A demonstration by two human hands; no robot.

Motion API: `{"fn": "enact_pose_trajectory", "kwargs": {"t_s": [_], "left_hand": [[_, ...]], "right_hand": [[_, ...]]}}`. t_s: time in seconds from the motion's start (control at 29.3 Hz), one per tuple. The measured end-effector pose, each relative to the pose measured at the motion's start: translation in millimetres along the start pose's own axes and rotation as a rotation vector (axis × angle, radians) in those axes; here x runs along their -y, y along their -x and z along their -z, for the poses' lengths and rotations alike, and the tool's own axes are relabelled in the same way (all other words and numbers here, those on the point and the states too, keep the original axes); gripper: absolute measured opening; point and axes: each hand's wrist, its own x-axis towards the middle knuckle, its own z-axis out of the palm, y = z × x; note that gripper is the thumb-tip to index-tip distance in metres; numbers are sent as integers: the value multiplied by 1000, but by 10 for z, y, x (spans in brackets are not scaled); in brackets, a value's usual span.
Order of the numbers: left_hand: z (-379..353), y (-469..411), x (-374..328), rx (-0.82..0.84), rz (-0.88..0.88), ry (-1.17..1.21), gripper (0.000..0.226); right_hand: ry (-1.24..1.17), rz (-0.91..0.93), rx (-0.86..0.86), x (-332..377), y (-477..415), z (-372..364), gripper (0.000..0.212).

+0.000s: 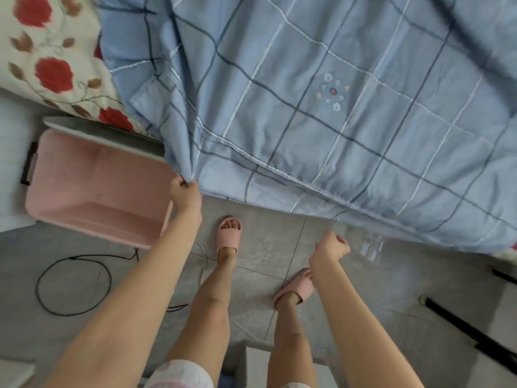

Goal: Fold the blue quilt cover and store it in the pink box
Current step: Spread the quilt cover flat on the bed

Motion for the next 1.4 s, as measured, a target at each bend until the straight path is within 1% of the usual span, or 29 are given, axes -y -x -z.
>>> {"fn": "enact_pose_trajectory", "kwargs": {"t_s": [0.03,0.07,0.1,0.14,0.17,0.21,0.24,0.27,0.31,0.38,0.48,0.55,0.68,0.72,0.75,0.79,0.82,0.89,0.96,0.99,1.06,1.09,1.16,1.23,1.26,1.3,1.37,1.4], "left_hand": [[-5,43,29,60,61,-17,15],[35,52,42,116,148,-25,18],[58,71,32,166,260,-20,22],[54,131,26,215,339,-27,24],[88,143,3,237,365,-29,26],[168,75,-44,261,370,-19,28],[242,-4,-116,271,337,-17,30],[324,-94,-202,246,270,-6,28],[400,-195,-290,206,200,0,23],[543,-373,-489,135,103,-3,10],[653,-633,-886,59,-28,53,22],[643,-846,-1150,6,-138,-15,26],[490,-1274,-1553,-58,-207,-33,12],[407,-1381,-1667,-75,-188,-33,16],[324,-1450,-1775,-70,-169,-16,25],[243,-1517,-1856,-43,-152,-9,26],[152,-1578,-1926,-15,-157,-22,21],[-11,-1698,-1977,-6,-145,-88,17],[-61,-1751,-1952,-72,-98,-200,15],[-59,-1730,-1939,-118,-109,-302,17],[-21,-1717,-1910,-209,-206,-471,21],[37,-1772,-1876,-240,-277,-492,24],[109,-1831,-1803,-187,-419,-455,29],[156,-1851,-1766,-122,-455,-387,25],[178,-1880,-1717,-125,-456,-356,22],[198,-1895,-1678,-122,-459,-321,18],[217,-1901,-1561,-107,-439,-251,15],[230,-1899,-1515,-103,-432,-235,14]], "right_hand": [[-105,92,147,-37,91,-35,30],[-35,163,237,-66,186,-119,26],[103,252,324,-67,450,-228,24],[214,318,374,-49,490,-322,24],[357,467,417,-20,622,-445,24],[421,559,491,-48,782,-598,24],[499,649,551,-81,1014,-755,26],[537,734,630,-115,1170,-923,27],[568,810,714,-144,1338,-1077,27],[664,919,812,-202,1566,-1351,28],[769,1037,965,-295,1898,-1776,28],[849,1083,1067,-317,2108,-2019,28],[999,1128,1231,-217,2428,-2460,30],[1038,1159,1269,-128,2505,-2611,32],[1077,1202,1312,-33,2575,-2734,33],[1109,1257,1340,60,2634,-2857,34],[1140,1314,1359,156,2682,-2990,35],[1233,1462,1355,339,2776,-3291,38],[1375,1650,1358,424,2925,-3638,45],[1450,1751,1345,448,3006,-3784,49],[1574,1976,1319,394,3254,-4085,56],[1624,2097,1324,240,3398,-4248,59],[1702,2345,1313,-82,3669,-4526,68],[1815,2539,1291,-406,3907,-4767,79],[1903,2567,1302,-569,4008,-4858,80],[2016,2546,1317,-708,4098,-4921,78],[2255,2486,1273,-914,4216,-5007,60],[2315,2486,1229,-977,4252,-5026,47]]}}
